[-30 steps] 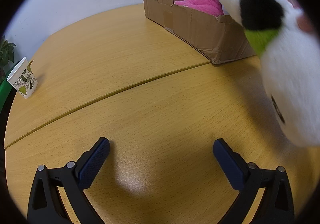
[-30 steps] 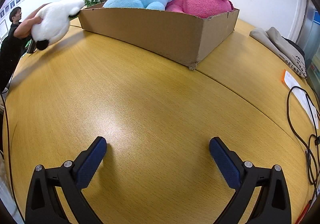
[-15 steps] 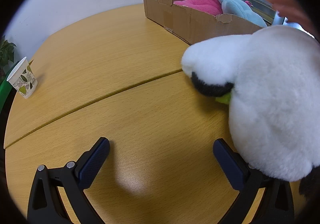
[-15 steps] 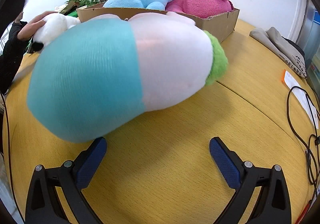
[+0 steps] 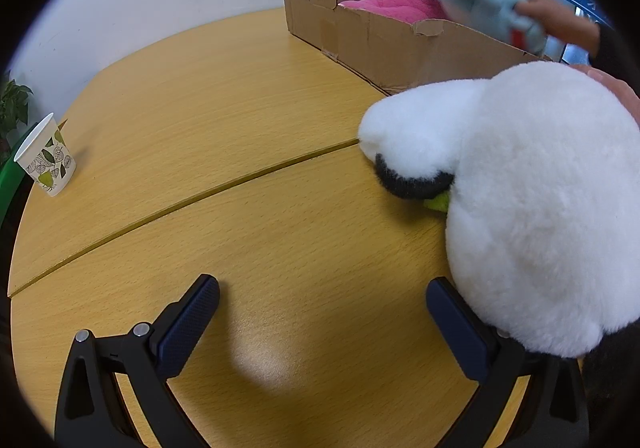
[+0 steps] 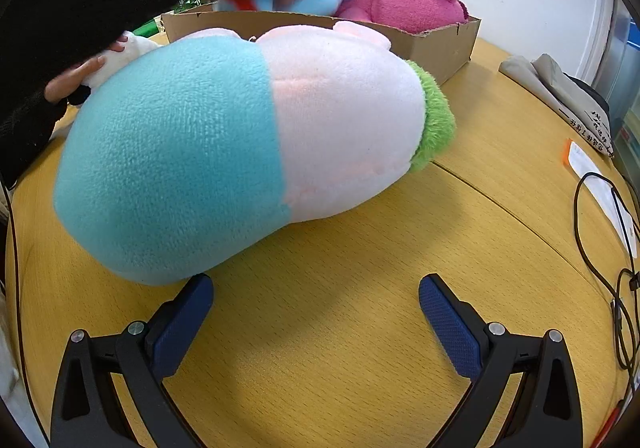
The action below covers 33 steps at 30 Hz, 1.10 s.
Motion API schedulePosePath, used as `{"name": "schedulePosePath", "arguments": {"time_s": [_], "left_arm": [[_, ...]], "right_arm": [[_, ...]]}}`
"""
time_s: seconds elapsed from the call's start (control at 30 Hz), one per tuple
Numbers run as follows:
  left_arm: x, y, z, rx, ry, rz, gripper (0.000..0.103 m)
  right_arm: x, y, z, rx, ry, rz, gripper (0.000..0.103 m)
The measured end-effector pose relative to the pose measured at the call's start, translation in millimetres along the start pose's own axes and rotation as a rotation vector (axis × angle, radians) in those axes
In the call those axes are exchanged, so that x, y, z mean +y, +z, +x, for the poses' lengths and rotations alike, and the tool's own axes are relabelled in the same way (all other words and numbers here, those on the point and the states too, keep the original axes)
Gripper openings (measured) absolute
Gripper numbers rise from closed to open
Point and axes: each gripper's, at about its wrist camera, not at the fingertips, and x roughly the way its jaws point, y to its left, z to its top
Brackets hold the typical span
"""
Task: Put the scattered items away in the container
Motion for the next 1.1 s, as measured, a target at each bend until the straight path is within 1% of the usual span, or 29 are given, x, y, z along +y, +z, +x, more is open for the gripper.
{"name": "schedulePosePath", "arguments": {"time_s": [0.4,0.53,1.1], "left_arm": [[-0.2,-0.1,0.1,0.000,0.000,0.001,0.103],[-7.8,-3.3,-1.0,-0.001,-0.001,0.000,0.103],[-7.8,-3.1,-1.0,-0.001,-0.002,0.001,0.103]], "right_arm": [[-0.1,0.0,0.0,0.000,0.000,0.000,0.103],[-0.7,-0.1,0.9,0.000,0.000,0.000,0.103],[-0.8,-0.1,0.9,0.000,0.000,0.000,0.103]]}}
